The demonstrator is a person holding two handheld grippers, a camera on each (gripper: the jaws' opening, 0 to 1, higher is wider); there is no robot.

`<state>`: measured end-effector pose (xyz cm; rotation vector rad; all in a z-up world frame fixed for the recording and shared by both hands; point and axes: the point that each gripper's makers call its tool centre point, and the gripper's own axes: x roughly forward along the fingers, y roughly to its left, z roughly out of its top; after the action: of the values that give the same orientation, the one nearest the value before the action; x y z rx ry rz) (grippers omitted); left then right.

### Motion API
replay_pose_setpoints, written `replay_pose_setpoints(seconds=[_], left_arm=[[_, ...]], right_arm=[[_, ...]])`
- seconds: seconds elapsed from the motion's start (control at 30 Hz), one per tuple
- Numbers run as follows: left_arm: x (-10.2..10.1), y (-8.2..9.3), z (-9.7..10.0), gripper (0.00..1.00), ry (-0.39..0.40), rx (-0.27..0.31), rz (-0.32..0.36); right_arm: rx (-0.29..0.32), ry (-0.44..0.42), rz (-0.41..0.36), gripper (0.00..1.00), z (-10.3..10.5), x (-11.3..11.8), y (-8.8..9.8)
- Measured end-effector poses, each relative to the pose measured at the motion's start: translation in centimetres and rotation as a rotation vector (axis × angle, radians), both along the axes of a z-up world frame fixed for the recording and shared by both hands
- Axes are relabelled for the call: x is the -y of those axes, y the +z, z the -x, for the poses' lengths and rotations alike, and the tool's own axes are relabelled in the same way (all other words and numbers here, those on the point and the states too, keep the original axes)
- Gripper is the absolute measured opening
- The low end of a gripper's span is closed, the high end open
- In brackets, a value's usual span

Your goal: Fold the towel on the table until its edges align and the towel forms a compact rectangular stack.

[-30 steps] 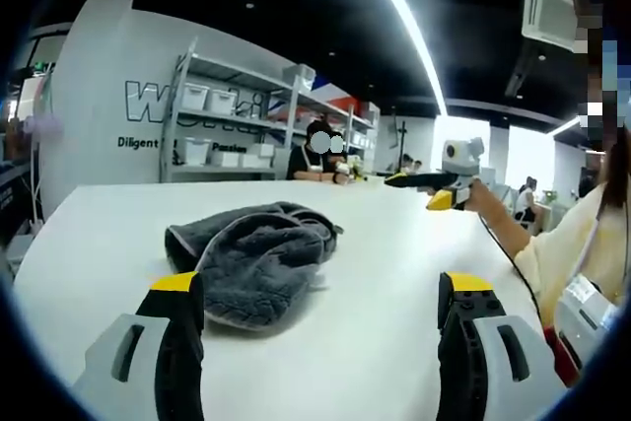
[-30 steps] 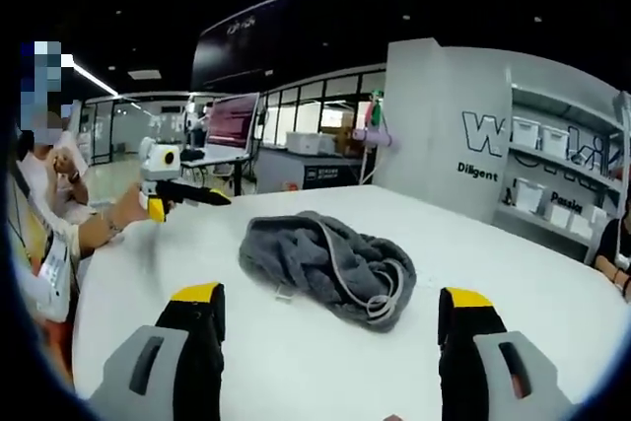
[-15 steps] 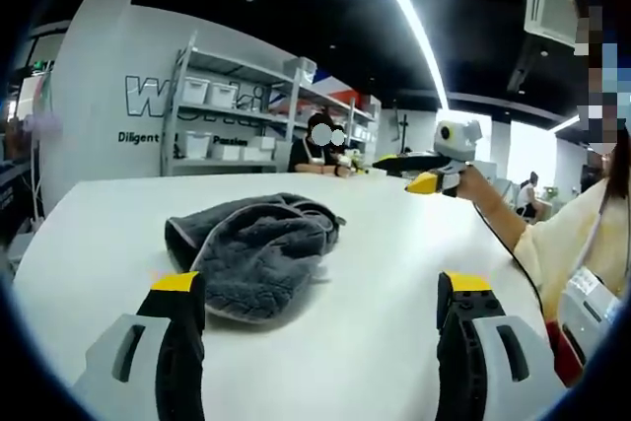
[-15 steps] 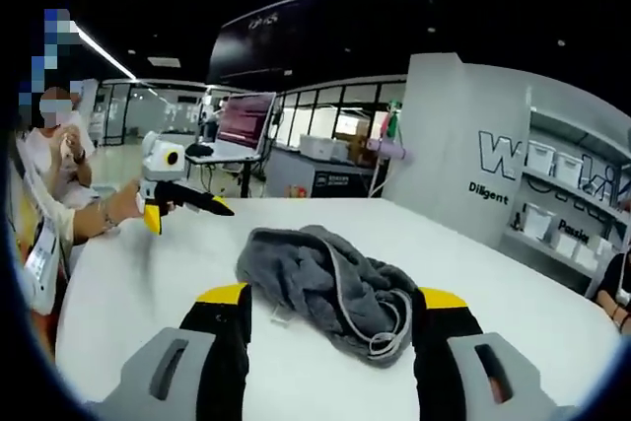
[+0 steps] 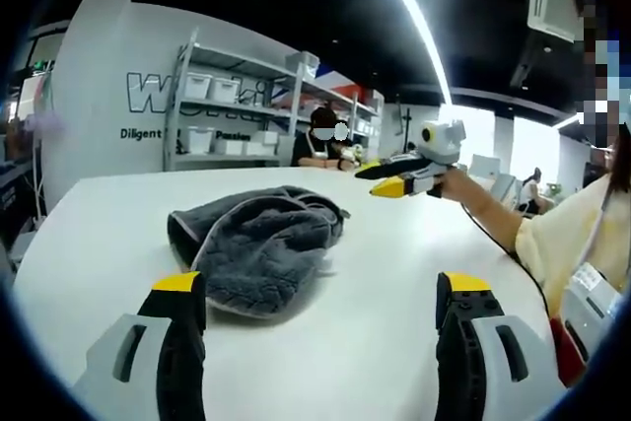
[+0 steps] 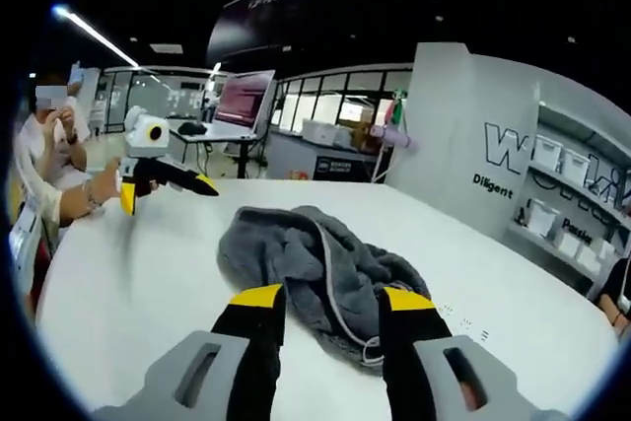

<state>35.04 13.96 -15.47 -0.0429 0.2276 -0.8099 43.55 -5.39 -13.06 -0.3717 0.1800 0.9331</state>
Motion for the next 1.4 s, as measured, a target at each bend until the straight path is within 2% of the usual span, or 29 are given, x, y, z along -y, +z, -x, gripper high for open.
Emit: replay_pose_setpoints(seconds=[0.47, 0.63, 0.73, 0.8, 0.9, 1.2, 1.4], left_arm=[[-0.1, -0.5, 0.0, 0.95, 0.016, -0.009, -0.016], [0.0, -0.7, 0.2, 0.95, 0.018, -0.010, -0.012], [0.0, -0.7, 0.2, 0.95, 0.019, -0.010, -0.010], [0.1, -0.7, 0.3, 0.95, 0.018, -0.009, -0.008], [0.1, -0.7, 0.4, 0.94, 0.017, -0.009, -0.006], [0.2, -0.8, 0.4, 0.94, 0.017, -0.009, -0.004], [0.2, -0.8, 0.4, 0.94, 0.016, -0.009, -0.001]], right_arm=[[0.028, 0.009, 0.158, 0.27, -2.6, -1.8, -5.0], [0.081, -0.002, 0.231, 0.19, -3.5, -1.6, -6.4], [0.088, -0.005, 0.271, 0.17, -3.8, -1.4, -7.4], [0.107, -0.008, 0.297, 0.11, -4.0, -1.1, -7.8], [0.137, 0.006, 0.300, 0.00, -4.1, -1.1, -7.7], [0.179, -0.017, 0.252, 0.00, -4.4, -0.8, -6.0], [0.258, -0.052, 0.216, 0.00, -4.5, -0.5, -3.2]])
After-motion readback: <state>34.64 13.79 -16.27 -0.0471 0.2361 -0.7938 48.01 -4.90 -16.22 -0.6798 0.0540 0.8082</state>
